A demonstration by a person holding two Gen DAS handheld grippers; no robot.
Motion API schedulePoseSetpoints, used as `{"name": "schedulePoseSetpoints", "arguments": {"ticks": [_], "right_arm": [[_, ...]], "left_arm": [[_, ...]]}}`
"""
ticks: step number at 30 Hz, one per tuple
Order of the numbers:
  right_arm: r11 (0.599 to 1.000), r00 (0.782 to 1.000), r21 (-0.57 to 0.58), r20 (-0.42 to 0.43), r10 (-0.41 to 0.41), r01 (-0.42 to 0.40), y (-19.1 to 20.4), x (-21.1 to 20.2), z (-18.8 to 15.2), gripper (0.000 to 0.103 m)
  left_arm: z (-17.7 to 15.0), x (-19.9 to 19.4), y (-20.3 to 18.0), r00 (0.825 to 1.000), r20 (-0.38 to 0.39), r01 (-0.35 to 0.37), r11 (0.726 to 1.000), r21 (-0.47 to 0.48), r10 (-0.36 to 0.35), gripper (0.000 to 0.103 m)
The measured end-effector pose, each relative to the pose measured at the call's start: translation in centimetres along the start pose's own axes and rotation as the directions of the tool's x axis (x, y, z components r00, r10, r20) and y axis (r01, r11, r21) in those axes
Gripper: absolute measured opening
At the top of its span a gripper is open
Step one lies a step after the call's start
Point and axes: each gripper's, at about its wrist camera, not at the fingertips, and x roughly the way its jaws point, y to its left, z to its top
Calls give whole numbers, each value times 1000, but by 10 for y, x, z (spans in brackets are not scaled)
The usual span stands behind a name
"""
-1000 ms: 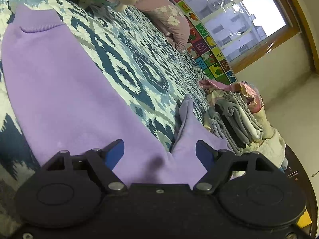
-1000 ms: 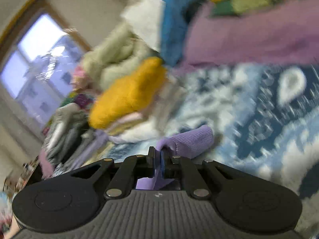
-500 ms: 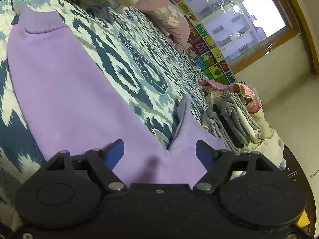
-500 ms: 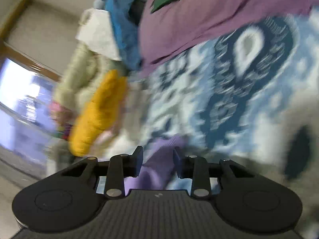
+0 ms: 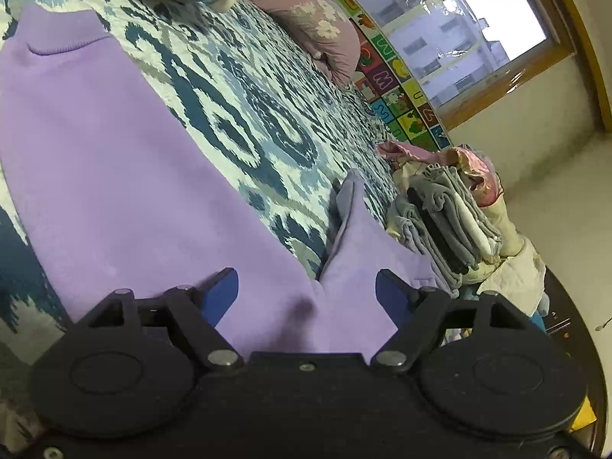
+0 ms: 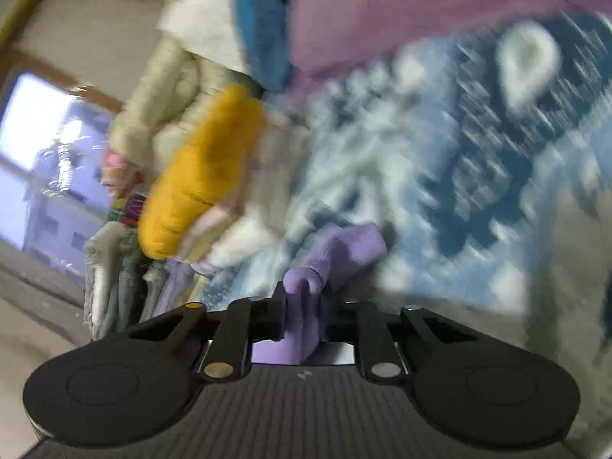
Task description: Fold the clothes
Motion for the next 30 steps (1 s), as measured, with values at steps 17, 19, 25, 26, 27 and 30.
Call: {"name": "schedulePoseSetpoints", "arguments": {"ticks": [17,19,25,26,27,30], "right_arm": [[991,992,-66,-44,-116,113,-7,30,-1,65],[987,991,-102,-42,-125,121,-2,33,0,56],[967,985,-200,-35,-170,160,9,44,1,8],[958,976,-202,-36,-215,204,7,46,2,16],[953,971,-200,-34,-238,227,5,47,3,15],[942,969,-224,58,-241,248,14,34,5,44]], "left_arm": [[1,0,2,1000,-2,22,999,-26,-22,80],[1,0,2,1000,-2,20,999,-26,-20,80],[1,-1,3,1000,-3,18,1000,-25,-18,80],[2,0,3,1000,-2,18,999,-26,-18,80],[2,0,3,1000,-2,17,999,-28,-17,80],[2,0,3,1000,-1,15,1000,-25,-15,80]]}}
